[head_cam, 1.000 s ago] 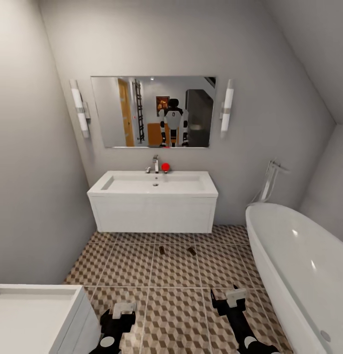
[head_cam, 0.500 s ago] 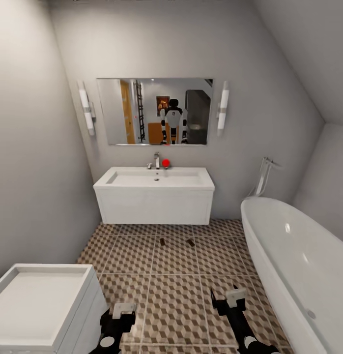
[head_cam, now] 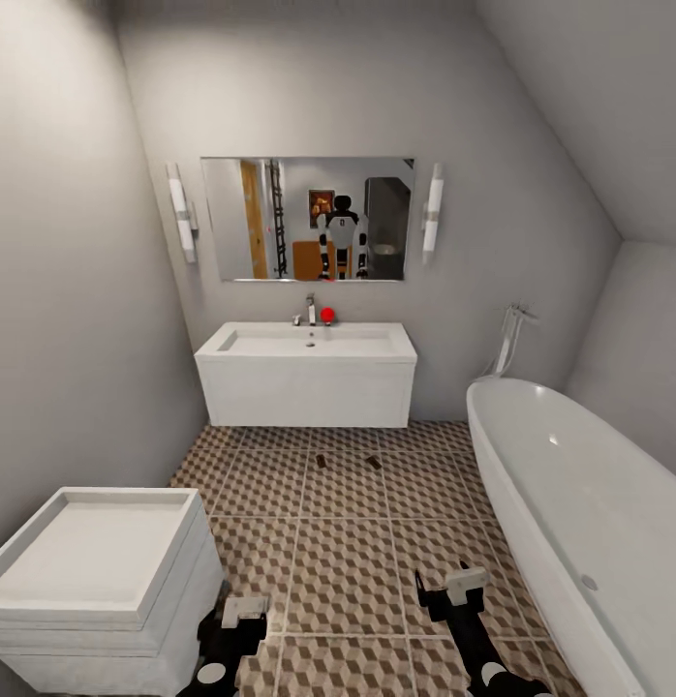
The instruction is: Take the four mousetraps from the cabinet in the bathroom and place them on the bathroom floor. Make sure all four end up on the same floor surface, and ensure that at least two of them are either under or directly next to the same bathroom sink.
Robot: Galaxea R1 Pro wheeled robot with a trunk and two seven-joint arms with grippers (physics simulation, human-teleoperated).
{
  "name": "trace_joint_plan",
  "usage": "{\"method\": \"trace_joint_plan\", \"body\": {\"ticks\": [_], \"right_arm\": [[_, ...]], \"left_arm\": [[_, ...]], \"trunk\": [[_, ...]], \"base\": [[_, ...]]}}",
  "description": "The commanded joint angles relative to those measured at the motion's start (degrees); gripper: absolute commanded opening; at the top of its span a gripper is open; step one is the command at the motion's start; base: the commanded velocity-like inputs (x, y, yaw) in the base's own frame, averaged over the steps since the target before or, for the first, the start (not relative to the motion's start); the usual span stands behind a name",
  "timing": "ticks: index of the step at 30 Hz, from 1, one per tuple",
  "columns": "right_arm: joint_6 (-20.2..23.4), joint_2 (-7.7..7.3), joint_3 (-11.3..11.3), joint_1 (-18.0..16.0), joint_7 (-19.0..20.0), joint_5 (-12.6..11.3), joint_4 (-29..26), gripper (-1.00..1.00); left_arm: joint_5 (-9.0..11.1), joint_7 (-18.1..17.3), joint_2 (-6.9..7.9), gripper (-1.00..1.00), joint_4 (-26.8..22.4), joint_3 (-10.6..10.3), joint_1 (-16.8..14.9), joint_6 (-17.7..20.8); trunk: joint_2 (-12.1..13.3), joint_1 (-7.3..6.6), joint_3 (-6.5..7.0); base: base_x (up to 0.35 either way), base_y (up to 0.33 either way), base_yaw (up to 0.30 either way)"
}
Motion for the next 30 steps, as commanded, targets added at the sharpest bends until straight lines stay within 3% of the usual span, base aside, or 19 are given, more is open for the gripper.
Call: {"method": "trace_joint_plan", "body": {"ticks": [1,11,18,30], "right_arm": [[-0.1,0.01,0.2,-0.1,-0.6,0.6,0.1,1.0],[0.0,0.08,0.2,-0.1,-0.6,0.6,0.1,1.0],[0.0,0.09,0.2,-0.1,-0.6,0.6,0.1,1.0],[0.0,0.09,0.2,-0.1,-0.6,0.6,0.1,1.0]], "left_arm": [[0.5,0.4,0.02,1.0,0.1,-0.5,-0.1,-0.2],[0.5,0.4,0.02,1.0,0.0,-0.5,-0.1,-0.2],[0.5,0.4,0.02,1.0,0.0,-0.5,-0.1,-0.2],[0.5,0.4,0.02,1.0,0.1,-0.5,-0.1,-0.2]], "trunk": [[-0.1,0.0,-0.13],[-0.1,0.0,-0.13],[-0.1,0.0,-0.13],[-0.1,0.0,-0.13]], "base": [[-0.336,0.0,0.0],[-0.273,0.0,0.0],[-0.04,0.0,0.03],[-0.003,0.0,0.191]]}}
